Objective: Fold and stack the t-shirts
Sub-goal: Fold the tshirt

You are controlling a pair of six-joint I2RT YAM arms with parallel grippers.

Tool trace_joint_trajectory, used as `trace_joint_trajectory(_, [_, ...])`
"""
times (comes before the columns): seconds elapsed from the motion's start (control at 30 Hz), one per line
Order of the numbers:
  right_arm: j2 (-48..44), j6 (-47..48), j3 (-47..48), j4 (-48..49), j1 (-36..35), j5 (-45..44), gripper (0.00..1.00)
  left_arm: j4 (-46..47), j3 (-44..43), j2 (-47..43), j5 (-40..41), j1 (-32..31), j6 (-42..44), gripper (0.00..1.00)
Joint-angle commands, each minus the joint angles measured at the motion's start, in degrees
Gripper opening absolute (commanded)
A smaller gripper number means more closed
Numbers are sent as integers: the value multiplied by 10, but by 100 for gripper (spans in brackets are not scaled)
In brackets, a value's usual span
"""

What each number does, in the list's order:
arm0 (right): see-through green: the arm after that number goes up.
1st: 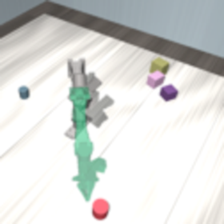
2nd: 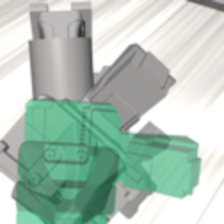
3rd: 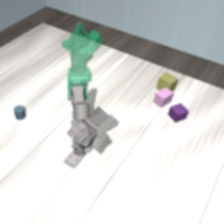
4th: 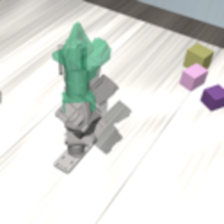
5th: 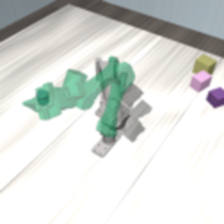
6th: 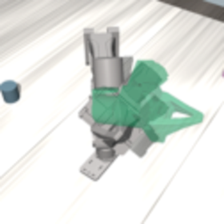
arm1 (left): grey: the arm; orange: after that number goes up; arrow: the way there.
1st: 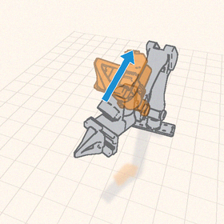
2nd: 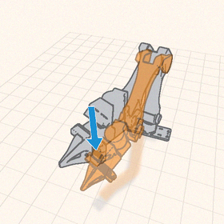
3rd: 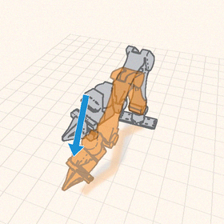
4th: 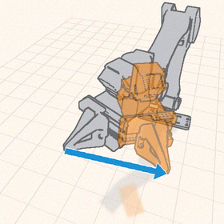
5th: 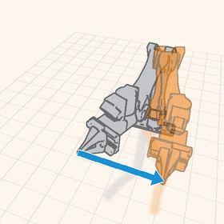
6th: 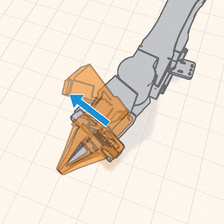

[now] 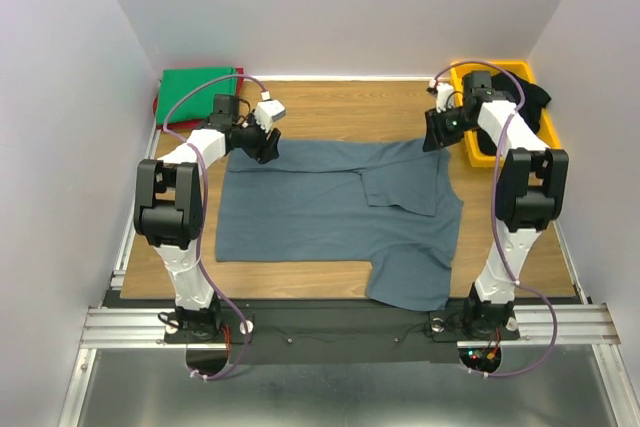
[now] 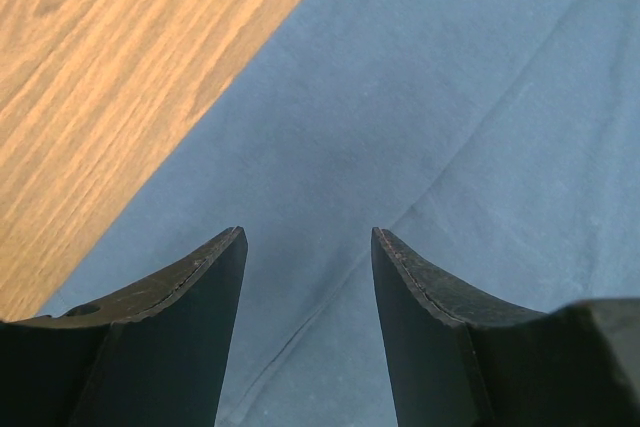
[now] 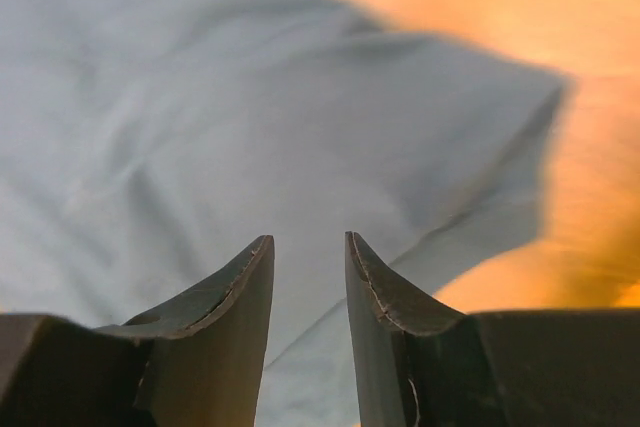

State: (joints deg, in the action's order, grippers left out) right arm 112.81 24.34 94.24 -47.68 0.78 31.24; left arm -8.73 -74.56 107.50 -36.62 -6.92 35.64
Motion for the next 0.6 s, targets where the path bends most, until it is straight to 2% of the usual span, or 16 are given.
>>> trace_joint_trajectory(0.0, [41, -52, 55, 55, -10, -70, 40, 24, -20, 8, 29, 3, -34, 64])
trace_joint_trajectory(0.2, [120, -80, 104, 62, -10, -139, 38, 0, -72, 62, 78, 13, -77, 60])
trace_joint_trajectory(0.4, [156, -89, 90, 63, -10, -215, 33, -30, -82, 89, 136, 24, -91, 58])
trace_joint_trajectory(0.57, [162, -83, 72, 64, -10, -268, 32, -64, -96, 115, 172, 38, -104, 55])
